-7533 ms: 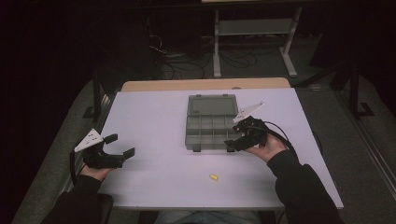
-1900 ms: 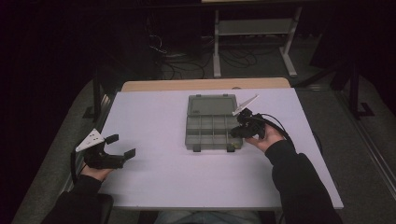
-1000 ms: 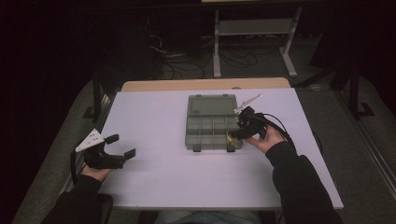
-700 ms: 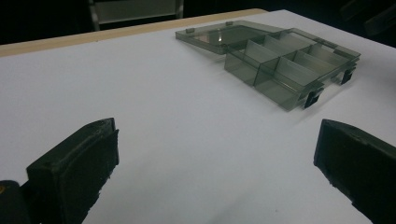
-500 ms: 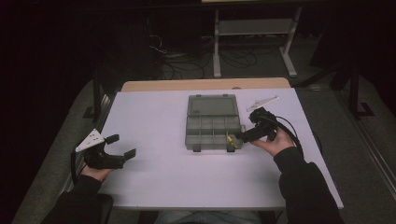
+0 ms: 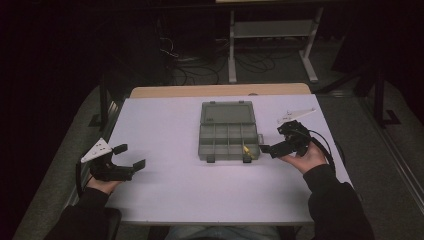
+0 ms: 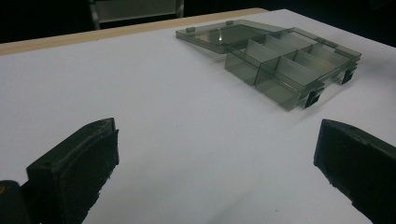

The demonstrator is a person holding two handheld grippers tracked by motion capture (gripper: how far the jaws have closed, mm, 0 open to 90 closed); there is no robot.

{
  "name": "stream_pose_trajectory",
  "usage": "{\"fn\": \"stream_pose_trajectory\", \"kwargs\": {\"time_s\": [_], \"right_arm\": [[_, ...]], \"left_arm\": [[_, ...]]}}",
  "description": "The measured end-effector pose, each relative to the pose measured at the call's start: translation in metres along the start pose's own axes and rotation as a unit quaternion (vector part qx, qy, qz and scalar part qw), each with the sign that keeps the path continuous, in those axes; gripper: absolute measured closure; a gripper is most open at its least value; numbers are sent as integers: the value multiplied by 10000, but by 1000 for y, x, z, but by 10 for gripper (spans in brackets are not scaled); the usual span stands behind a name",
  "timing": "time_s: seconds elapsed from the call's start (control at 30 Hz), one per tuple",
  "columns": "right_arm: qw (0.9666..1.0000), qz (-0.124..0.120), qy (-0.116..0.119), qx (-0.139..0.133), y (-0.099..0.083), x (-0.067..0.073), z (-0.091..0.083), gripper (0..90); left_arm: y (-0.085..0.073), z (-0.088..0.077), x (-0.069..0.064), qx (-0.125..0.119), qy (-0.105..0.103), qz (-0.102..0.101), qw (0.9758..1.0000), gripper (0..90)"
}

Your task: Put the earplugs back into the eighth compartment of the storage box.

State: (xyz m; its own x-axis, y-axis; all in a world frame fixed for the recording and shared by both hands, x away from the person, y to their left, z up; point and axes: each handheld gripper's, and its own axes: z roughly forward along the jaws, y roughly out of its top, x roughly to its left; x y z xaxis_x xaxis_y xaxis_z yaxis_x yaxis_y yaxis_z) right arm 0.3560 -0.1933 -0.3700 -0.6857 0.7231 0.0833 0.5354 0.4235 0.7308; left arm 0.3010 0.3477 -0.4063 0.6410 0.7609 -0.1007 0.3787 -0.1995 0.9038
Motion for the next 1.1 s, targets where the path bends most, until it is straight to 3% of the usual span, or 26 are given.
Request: {"fn": "stream_pose_trajectory", "kwargs": {"time_s": [0.4, 0.83, 1.1], "right_arm": [[9995, 77, -48, -316, -21, -2, -17, 12], [9978, 368, -62, -551, -54, -9, -29, 1], [9963, 349, -174, -768, -69, -11, -35, 0]], "left_arm": [[0, 0, 0, -7, 6, -2, 10000, 0], [0, 0, 0, -7, 7, -4, 10000, 0], [0, -1, 0, -5, 5, -4, 10000, 0]]}}
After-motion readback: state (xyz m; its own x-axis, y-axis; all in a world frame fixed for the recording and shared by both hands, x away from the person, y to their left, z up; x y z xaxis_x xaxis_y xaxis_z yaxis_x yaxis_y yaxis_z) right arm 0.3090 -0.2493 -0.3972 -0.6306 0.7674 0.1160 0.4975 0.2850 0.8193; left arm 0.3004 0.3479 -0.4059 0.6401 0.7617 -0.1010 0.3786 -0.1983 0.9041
